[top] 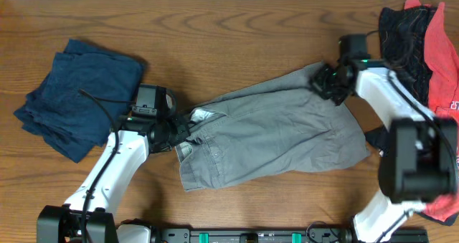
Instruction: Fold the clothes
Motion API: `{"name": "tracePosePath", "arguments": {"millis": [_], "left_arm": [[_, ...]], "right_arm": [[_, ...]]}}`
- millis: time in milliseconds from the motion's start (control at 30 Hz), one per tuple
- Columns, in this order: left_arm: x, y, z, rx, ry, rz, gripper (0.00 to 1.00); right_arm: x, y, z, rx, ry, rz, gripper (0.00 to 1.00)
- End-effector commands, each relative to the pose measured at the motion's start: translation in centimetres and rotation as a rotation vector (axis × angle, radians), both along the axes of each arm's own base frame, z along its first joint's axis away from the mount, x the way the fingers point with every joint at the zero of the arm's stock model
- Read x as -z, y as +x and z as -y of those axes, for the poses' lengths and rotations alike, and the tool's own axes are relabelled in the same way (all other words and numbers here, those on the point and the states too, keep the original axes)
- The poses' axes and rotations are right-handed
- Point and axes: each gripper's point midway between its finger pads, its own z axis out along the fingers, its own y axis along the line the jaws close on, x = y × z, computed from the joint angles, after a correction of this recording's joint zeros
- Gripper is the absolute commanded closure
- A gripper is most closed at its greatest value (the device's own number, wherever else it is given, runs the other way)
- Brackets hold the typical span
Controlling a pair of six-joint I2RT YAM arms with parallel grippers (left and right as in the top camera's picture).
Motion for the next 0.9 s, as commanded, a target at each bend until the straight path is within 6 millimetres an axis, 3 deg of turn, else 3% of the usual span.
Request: {"name": "tracePosePath", "arguments": {"millis": [0, 133, 233, 400, 700, 767, 867], "left_arm": [[0.2, -0.3, -0.1, -0.004, -0.003, -0.017, 0.94], [0.3, -0.5, -0.1, -0.004, -0.002, -0.026, 0.94], [0.4, -0.7, -0.1, -0.004, -0.001, -0.034, 0.94], [0.5, -0.9, -0.2, -0.004, 0.001, -0.045, 0.94], [0.8, -0.1, -1.8, -0.128, 0.069, -0.035, 0.94], [0.6, 0.4, -1.7, -0.142, 0.061, -0.015, 0.94], [0.3, 1.6, -1.9, -0.182, 0.059, 0.026, 0.94]], "right_arm": [[-7.1, 0.9, 1.3, -0.005, -0.077, 0.204, 0.99], [-11.1, 0.9, 1.1, -0.016, -0.111, 0.321, 0.99], [-11.4, 0.9, 0.4, -0.038, -0.112, 0.337, 0.99], [-8.9, 1.7, -0.1, -0.046, -0.178, 0.301, 0.99], [-3.6, 5.9, -1.3, -0.077, -0.198, 0.329, 0.99], [-2.8, 6.9, -1.4, -0.075, -0.197, 0.349, 0.95], [-2.2, 8.0, -1.6, -0.072, -0.193, 0.379, 0.81]]}}
